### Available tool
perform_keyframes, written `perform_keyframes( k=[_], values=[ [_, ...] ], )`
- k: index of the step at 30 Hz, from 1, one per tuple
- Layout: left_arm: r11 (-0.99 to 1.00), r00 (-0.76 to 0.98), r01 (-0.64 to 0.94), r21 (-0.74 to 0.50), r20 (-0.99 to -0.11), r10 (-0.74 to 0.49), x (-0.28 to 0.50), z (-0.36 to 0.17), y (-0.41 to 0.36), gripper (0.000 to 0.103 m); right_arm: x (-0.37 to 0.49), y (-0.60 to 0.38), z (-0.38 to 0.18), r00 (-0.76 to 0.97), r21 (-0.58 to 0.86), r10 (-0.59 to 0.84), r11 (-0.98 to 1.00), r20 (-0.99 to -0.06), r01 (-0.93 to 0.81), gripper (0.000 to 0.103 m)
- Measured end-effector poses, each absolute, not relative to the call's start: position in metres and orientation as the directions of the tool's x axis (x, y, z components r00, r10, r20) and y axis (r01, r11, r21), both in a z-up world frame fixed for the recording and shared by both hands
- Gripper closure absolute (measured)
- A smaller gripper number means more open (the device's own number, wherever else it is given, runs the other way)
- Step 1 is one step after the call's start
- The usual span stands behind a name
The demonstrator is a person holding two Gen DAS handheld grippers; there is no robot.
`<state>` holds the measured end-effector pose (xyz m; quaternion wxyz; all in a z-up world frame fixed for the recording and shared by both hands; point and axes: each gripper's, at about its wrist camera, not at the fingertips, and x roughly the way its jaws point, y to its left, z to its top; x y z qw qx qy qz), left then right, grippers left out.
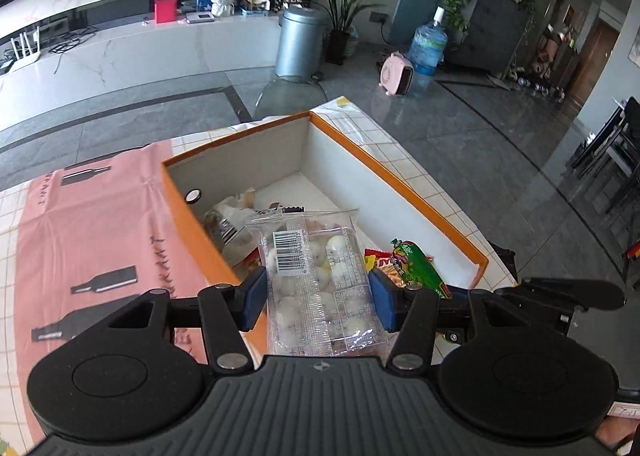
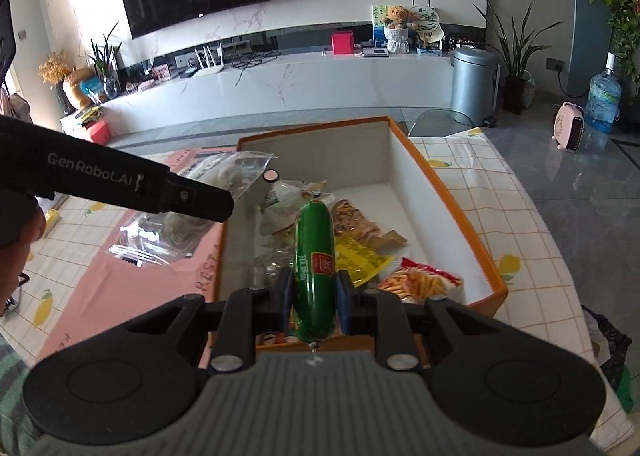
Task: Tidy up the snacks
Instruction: 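Carry the egg tray and green sausage over the orange box, then lower the egg tray and sausage into the box and open both tools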
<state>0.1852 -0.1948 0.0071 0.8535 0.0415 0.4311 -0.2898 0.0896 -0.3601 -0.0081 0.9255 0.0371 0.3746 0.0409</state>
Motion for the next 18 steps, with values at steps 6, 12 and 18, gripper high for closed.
perform_keyframes(
  k=[6,12,18],
  values=[
    [0.820,0.415,0.553,-0.146,-0.805,-0.424,0.217,-0.017,-0.224,0.041,0.138,-0.380,-0.027,0.659,0.019,0.088,0.994,-0.747,-0.112,0.084],
    [0.814,0.383,0.565,-0.133,-0.832,-0.401,0.239,-0.035,-0.239,0.041,0.191,-0.384,-0.047,0.597,-0.003,0.102,0.985,-0.795,-0.173,0.084],
    [0.813,0.359,0.569,-0.122,-0.853,-0.379,0.258,-0.051,-0.249,0.041,0.220,-0.379,-0.061,0.557,-0.042,0.088,0.975,-0.826,-0.216,0.084]
  ],
)
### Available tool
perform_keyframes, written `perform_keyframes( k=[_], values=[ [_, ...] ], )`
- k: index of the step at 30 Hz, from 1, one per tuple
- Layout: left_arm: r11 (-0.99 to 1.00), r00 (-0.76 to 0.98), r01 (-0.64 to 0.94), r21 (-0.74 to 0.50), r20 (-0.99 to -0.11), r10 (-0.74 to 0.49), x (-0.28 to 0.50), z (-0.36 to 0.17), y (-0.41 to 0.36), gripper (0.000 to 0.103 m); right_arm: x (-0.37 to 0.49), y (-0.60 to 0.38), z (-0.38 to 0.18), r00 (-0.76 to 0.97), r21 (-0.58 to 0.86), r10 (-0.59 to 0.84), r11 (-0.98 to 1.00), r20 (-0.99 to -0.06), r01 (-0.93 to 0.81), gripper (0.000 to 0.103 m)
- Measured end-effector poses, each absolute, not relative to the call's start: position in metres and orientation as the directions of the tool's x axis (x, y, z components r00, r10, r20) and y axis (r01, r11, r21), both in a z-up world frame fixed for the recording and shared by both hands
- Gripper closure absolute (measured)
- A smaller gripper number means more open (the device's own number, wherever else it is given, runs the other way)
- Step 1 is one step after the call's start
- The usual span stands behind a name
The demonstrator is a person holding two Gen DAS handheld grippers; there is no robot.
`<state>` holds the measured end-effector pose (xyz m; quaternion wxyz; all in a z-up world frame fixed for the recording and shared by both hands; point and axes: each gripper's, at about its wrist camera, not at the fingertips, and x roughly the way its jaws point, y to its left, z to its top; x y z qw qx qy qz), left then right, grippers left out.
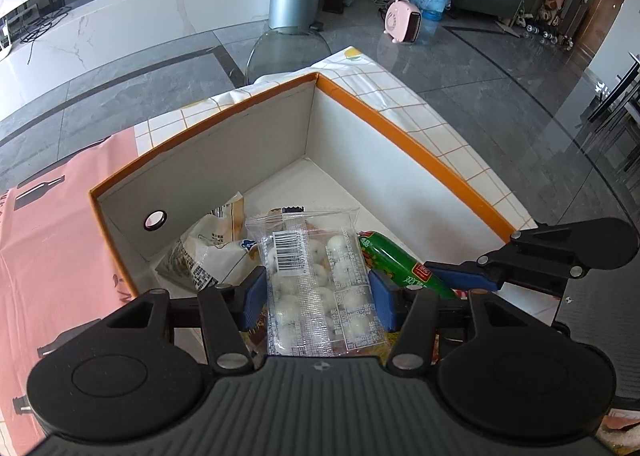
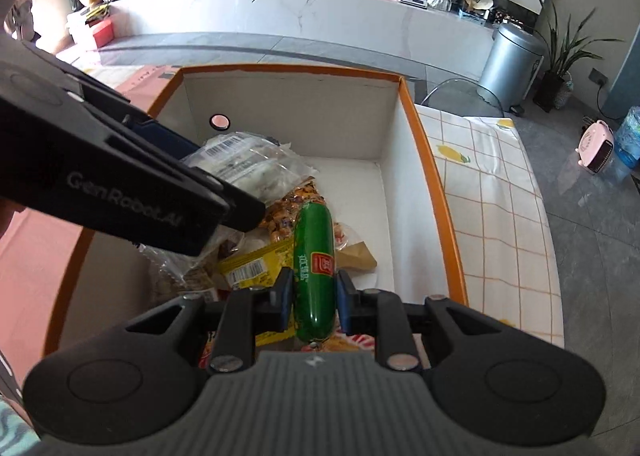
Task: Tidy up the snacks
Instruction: 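Lower the egg tray and sausage into the box and open both tools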
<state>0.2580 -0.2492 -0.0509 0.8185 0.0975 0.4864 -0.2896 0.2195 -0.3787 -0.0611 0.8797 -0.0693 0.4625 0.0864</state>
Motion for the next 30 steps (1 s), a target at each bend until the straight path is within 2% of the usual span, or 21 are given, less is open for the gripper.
perform_keyframes(
  k=[18,20,21,24,27,30],
  values=[
    [0.800,0.319,0.590,-0.112,-0.877,-0.358,0.268,-0.072,-0.259,0.035,0.239,-0.369,-0.081,0.504,-0.142,-0.008,0.964,-0.864,-0.227,0.083],
    [0.799,0.319,0.592,-0.110,-0.878,-0.357,0.267,-0.071,-0.259,0.035,0.239,-0.368,-0.080,0.501,-0.141,-0.013,0.966,-0.865,-0.218,0.079],
    [0.799,0.317,0.591,-0.112,-0.878,-0.358,0.266,-0.069,-0.258,0.035,0.239,-0.368,-0.079,0.501,-0.143,-0.015,0.966,-0.865,-0.217,0.071],
    [0.795,0.325,0.594,-0.125,-0.867,-0.379,0.263,-0.059,-0.253,0.031,0.236,-0.365,-0.074,0.503,-0.160,-0.031,0.963,-0.864,-0.216,0.064],
    [0.796,0.349,0.594,-0.119,-0.853,-0.388,0.259,-0.041,-0.250,0.029,0.230,-0.364,-0.065,0.506,-0.165,-0.039,0.965,-0.862,-0.205,0.050],
    [0.796,0.390,0.597,-0.099,-0.832,-0.396,0.250,-0.018,-0.244,0.029,0.221,-0.363,-0.049,0.524,-0.169,-0.047,0.967,-0.850,-0.188,0.042]
  ],
)
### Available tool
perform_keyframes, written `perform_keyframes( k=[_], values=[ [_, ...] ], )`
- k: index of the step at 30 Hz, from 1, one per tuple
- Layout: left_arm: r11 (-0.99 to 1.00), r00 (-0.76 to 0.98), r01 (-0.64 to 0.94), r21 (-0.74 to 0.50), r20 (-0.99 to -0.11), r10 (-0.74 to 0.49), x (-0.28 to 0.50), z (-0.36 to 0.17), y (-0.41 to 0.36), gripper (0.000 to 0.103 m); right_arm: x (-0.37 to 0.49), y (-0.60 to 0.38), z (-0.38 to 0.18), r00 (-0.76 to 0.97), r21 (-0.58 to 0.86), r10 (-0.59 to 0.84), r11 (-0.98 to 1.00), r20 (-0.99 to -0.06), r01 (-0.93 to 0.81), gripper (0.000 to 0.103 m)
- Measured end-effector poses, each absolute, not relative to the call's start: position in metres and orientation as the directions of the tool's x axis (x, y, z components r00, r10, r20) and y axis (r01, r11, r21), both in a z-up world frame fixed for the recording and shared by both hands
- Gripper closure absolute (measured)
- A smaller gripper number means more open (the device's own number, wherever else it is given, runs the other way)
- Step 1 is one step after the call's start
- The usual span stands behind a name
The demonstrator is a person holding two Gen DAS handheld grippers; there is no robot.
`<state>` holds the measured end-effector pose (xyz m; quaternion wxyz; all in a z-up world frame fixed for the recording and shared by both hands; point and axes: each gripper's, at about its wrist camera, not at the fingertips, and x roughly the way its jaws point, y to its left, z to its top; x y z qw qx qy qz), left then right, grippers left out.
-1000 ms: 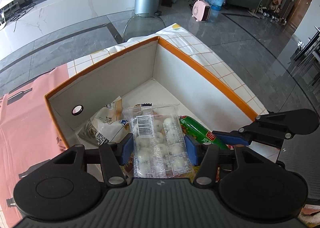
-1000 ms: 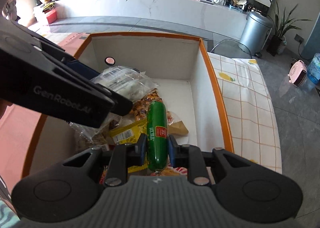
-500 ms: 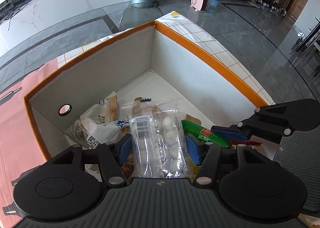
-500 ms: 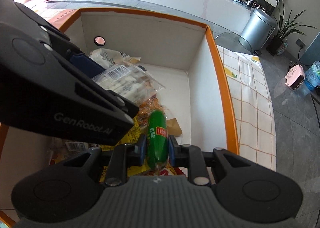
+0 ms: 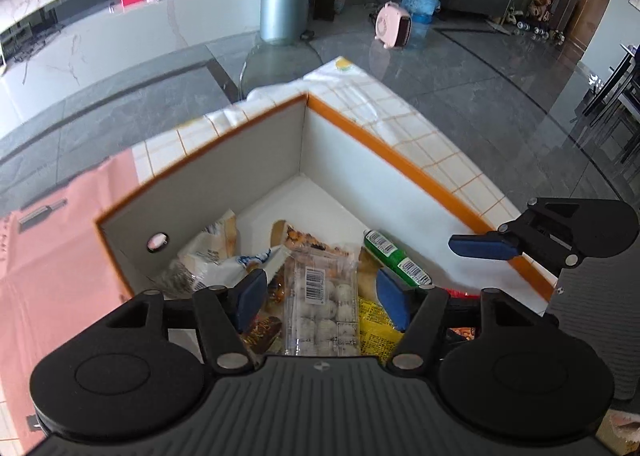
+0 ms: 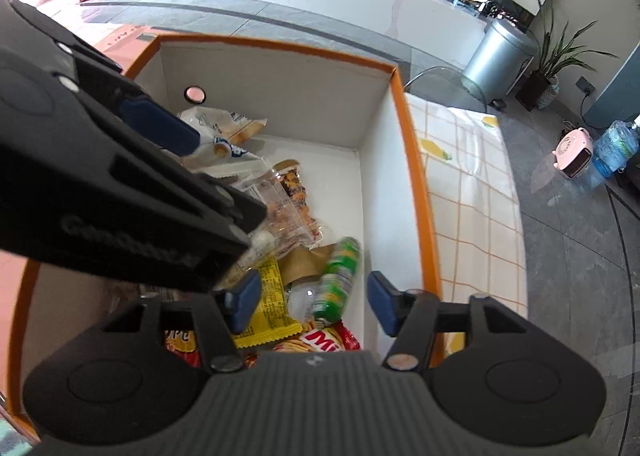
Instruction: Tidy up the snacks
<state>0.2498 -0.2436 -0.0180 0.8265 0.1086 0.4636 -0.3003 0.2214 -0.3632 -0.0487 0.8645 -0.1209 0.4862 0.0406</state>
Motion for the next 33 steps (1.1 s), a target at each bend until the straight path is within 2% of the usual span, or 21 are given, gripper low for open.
perform_keyframes(
  k=[2,5,11,18,24,26,28,33],
  values=[
    [0.798,0.411,0.595,-0.096,-0.817,-0.404,0.243,-0.003,-0.237,0.029,0.214,-0.362,-0.038,0.531,-0.157,-0.042,0.972,-0.846,-0.174,0.042],
    [0.810,0.453,0.580,-0.084,-0.793,-0.407,0.226,0.017,-0.223,0.028,0.201,-0.360,-0.020,0.544,-0.114,-0.022,0.984,-0.839,-0.137,0.035],
    [0.841,0.545,0.541,-0.018,-0.754,-0.367,0.187,0.043,-0.199,0.027,0.173,-0.343,0.009,0.564,-0.035,0.020,0.996,-0.826,-0.086,0.035],
    [0.885,0.654,0.465,-0.017,-0.668,-0.356,0.141,0.069,-0.157,0.027,0.122,-0.323,0.045,0.652,0.037,0.054,0.999,-0.756,-0.040,0.031],
    [0.923,0.749,0.383,0.035,-0.596,-0.289,0.100,0.072,-0.125,0.027,0.058,-0.291,0.059,0.750,0.087,0.058,0.996,-0.659,-0.001,0.023],
    [0.930,0.770,0.365,0.053,-0.578,-0.269,0.088,0.072,-0.115,0.026,0.039,-0.282,0.058,0.771,0.103,0.055,0.995,-0.634,0.013,0.023],
    [0.938,0.791,0.339,0.065,-0.560,-0.247,0.076,0.070,-0.106,0.020,0.024,-0.274,0.056,0.785,0.114,0.042,0.993,-0.618,0.036,0.022],
    [0.955,0.814,0.274,0.113,-0.555,-0.168,0.056,0.057,-0.087,0.019,-0.001,-0.252,0.045,0.800,0.138,0.014,0.987,-0.600,0.086,0.022]
  ],
)
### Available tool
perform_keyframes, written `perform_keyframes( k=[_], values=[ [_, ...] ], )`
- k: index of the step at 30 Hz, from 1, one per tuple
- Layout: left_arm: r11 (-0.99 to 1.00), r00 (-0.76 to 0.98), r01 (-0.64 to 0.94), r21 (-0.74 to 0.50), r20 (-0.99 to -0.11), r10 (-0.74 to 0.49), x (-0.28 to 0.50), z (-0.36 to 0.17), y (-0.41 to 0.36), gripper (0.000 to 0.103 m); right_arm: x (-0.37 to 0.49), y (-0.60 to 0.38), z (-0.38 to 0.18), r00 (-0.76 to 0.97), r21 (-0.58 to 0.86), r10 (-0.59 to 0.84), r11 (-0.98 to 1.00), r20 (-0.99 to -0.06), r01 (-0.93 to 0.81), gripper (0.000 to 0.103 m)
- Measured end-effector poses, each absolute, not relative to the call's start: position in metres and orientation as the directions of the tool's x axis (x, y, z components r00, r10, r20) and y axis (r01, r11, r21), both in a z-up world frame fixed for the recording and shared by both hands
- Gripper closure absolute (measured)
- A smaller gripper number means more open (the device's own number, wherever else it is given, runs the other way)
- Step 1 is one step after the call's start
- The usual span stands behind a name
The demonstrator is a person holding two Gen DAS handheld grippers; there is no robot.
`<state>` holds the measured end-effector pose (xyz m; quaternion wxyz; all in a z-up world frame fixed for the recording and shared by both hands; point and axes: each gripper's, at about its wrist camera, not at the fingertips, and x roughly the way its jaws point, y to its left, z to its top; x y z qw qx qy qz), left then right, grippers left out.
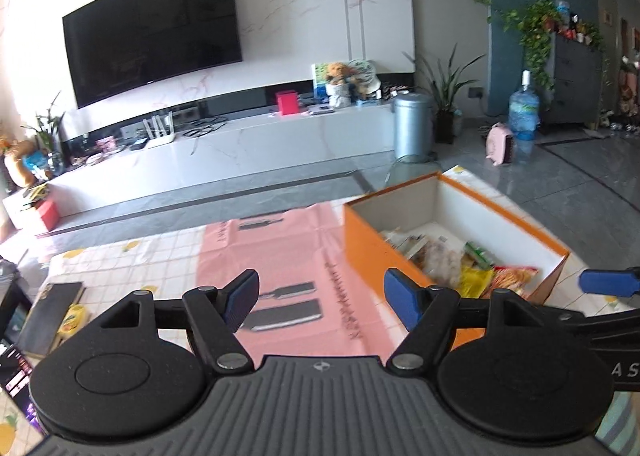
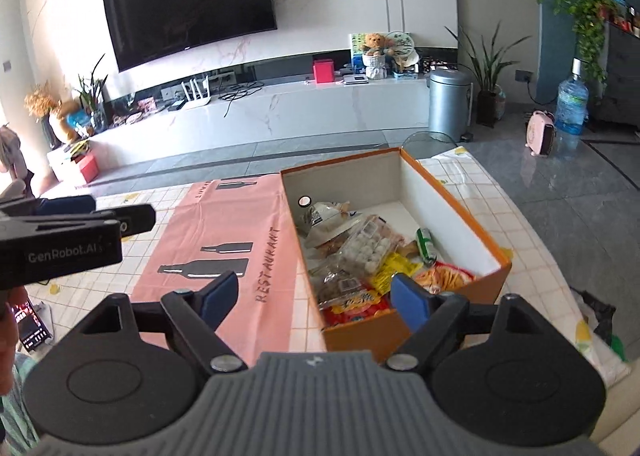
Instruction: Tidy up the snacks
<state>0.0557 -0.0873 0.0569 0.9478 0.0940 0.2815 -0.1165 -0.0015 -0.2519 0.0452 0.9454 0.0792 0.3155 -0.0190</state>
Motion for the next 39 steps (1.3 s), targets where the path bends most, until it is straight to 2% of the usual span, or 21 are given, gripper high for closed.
perform_keyframes(
  k=[6,18,39],
  values=[
    [0.967,0.808,0.232,0.107,-0.575,-0.130,0.045,0.039,-0.067,0.019,-0.016,-0.230,0.028,0.813,0.108,-0.057,0.983,-0.580,0.146,0.022],
    [0.966,0.760,0.245,0.078,-0.635,-0.142,0.033,0.006,-0.044,0.019,-0.017,-0.207,0.010,0.790,0.062,-0.079,0.987,-0.608,0.147,0.021],
    [0.964,0.732,0.259,0.058,-0.663,-0.157,0.033,-0.003,-0.035,0.019,-0.008,-0.187,0.006,0.767,-0.001,-0.115,0.989,-0.631,0.148,0.017]
  ],
)
